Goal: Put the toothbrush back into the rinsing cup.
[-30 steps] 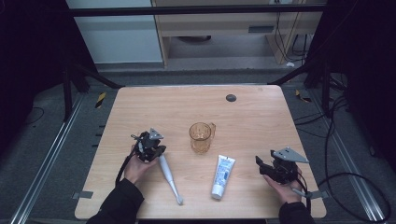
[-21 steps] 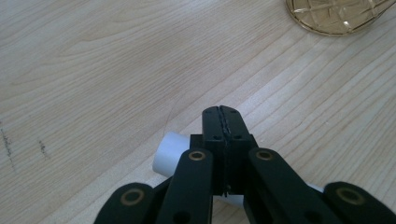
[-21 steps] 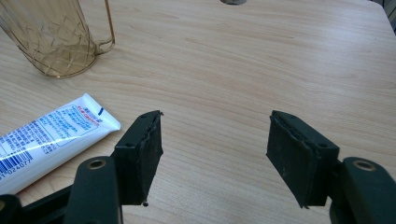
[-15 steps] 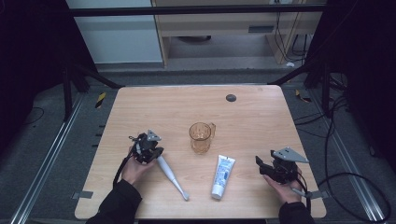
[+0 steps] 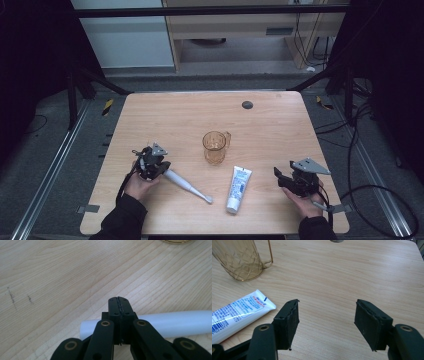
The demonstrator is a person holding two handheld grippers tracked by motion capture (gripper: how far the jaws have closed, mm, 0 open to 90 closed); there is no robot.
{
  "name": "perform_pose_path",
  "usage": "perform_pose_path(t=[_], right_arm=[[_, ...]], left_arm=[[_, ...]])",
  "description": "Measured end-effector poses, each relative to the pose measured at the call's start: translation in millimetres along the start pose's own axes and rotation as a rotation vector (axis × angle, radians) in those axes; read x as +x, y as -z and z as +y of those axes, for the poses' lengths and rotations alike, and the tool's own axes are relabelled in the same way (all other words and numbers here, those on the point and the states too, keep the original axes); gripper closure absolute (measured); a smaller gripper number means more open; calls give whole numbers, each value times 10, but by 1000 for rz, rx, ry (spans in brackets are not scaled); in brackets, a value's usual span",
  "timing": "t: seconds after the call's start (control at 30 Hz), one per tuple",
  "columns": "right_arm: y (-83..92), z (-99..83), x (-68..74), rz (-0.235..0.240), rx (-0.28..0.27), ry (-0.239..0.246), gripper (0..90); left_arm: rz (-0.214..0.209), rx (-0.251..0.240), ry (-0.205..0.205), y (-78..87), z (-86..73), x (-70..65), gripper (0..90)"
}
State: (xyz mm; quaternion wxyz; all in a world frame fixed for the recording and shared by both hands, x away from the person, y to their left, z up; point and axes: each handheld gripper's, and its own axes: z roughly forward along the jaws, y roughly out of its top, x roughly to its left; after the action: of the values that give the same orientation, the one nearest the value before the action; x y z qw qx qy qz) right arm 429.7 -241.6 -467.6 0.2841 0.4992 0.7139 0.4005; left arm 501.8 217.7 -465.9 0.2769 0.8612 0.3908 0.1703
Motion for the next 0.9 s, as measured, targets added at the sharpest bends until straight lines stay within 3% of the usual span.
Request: perform_pose_path(t=[0.9], right_arm=[[-1,-2,2,-7,5,7,359]], left_arm=[[-11,13,-17,139,-134,-75,898]])
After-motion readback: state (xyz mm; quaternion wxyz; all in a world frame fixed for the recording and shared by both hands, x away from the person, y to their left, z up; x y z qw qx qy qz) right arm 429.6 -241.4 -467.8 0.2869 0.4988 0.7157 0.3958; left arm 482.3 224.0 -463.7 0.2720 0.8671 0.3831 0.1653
